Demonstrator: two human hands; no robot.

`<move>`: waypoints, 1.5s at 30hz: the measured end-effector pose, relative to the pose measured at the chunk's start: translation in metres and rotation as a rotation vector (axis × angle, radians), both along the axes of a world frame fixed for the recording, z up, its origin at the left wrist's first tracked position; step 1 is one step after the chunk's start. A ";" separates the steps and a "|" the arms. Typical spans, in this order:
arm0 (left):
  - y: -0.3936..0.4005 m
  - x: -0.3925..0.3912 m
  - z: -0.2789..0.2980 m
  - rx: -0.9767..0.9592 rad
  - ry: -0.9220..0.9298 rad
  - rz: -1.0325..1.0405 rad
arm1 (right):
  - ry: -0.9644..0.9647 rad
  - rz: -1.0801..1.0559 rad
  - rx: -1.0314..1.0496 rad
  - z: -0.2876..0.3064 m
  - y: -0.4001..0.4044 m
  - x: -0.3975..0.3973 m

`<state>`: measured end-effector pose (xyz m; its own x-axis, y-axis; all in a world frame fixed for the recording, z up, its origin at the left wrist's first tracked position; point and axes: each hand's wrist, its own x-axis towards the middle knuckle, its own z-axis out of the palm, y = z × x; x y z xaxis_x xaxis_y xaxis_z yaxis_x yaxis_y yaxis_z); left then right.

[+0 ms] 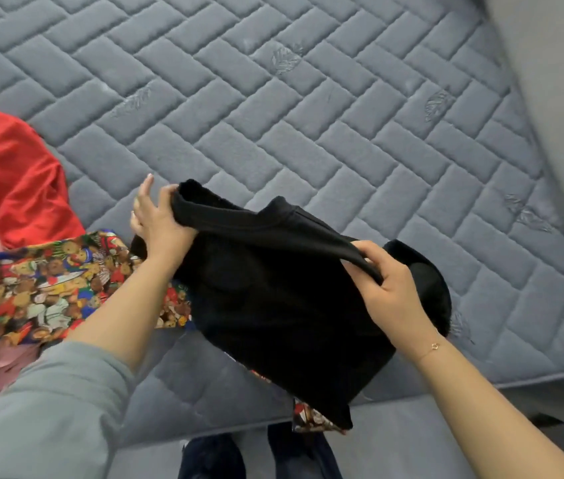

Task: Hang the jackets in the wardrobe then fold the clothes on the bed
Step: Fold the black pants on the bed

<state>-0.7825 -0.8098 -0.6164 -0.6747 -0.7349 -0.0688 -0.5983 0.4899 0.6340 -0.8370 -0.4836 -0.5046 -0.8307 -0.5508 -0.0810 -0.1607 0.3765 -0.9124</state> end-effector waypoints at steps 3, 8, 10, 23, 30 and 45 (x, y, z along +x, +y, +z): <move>0.005 0.004 0.043 0.352 -0.038 -0.378 | 0.033 -0.194 -0.066 0.024 0.026 0.009; 0.033 0.011 0.173 0.566 -0.003 -0.595 | 0.149 -0.528 -0.106 0.104 0.065 -0.004; 0.043 0.012 0.227 0.673 0.035 -0.595 | 0.242 -0.616 -0.107 0.150 0.075 -0.018; 0.134 -0.008 0.573 0.563 0.234 -0.729 | 0.460 -0.865 -0.329 0.443 0.120 -0.116; 0.181 -0.009 0.562 0.695 0.212 -0.744 | 0.534 -0.788 -0.245 0.492 0.098 -0.178; 0.072 0.052 0.364 1.083 0.392 0.147 | 0.395 0.253 0.199 0.348 -0.237 -0.177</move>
